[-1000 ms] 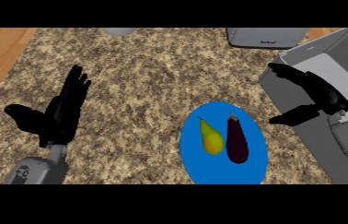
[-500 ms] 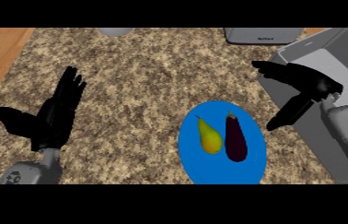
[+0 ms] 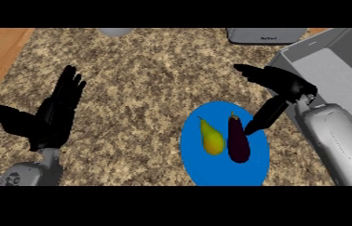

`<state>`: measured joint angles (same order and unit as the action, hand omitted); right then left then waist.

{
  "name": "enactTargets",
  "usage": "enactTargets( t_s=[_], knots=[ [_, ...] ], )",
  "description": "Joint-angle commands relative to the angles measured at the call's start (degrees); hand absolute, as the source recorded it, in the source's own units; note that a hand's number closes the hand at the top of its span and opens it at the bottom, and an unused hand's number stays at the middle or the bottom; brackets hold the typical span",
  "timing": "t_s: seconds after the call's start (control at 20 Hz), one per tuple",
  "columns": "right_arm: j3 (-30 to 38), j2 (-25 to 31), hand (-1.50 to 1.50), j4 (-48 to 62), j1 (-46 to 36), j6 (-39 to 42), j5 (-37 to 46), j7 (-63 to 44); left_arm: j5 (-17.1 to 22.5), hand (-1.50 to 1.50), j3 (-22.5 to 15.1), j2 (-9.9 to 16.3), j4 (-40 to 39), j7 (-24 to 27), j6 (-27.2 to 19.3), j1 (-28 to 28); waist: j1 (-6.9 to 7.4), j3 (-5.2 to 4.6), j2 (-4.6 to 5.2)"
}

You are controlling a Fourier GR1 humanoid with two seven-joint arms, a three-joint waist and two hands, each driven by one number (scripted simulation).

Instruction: Pick the pear from the plate and place it in the cardboard box

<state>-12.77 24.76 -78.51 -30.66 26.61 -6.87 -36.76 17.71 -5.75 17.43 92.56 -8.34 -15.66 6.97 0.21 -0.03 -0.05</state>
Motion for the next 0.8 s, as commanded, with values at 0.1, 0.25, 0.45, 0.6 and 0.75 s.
enactTargets(
  t_s=[0.1,0.25,0.45,0.6,0.75],
  knots=[
    [0.28,-4.66,-1.5,-7.87,2.09,-0.26,-0.29,-10.96,-0.34,0.0,2.57,-2.0,-2.76,4.42,3.43,-1.56,-0.31,0.0,-0.03],
    [0.45,-7.23,-1.5,-2.63,3.58,0.0,3.78,-4.92,-1.52,0.0,3.55,0.06,4.53,-2.08,2.5,-2.69,0.08,0.04,0.01],
    [0.14,-9.84,-1.5,-0.25,5.23,-1.02,9.97,-1.54,-3.5,0.0,3.57,-2.53,1.97,-0.72,3.44,-2.09,-0.01,0.03,0.06],
    [-0.59,-10.57,-1.5,-0.58,7.82,-2.14,13.02,1.09,-5.17,0.0,3.33,-3.49,0.1,-3.13,2.03,2.61,-0.24,0.04,0.09],
    [1.79,-12.02,-1.5,-2.61,5.85,-1.39,13.27,-2.98,-2.72,0.0,6.34,-2.25,5.28,-4.75,5.59,-2.08,-0.05,0.03,0.0]
  ],
)
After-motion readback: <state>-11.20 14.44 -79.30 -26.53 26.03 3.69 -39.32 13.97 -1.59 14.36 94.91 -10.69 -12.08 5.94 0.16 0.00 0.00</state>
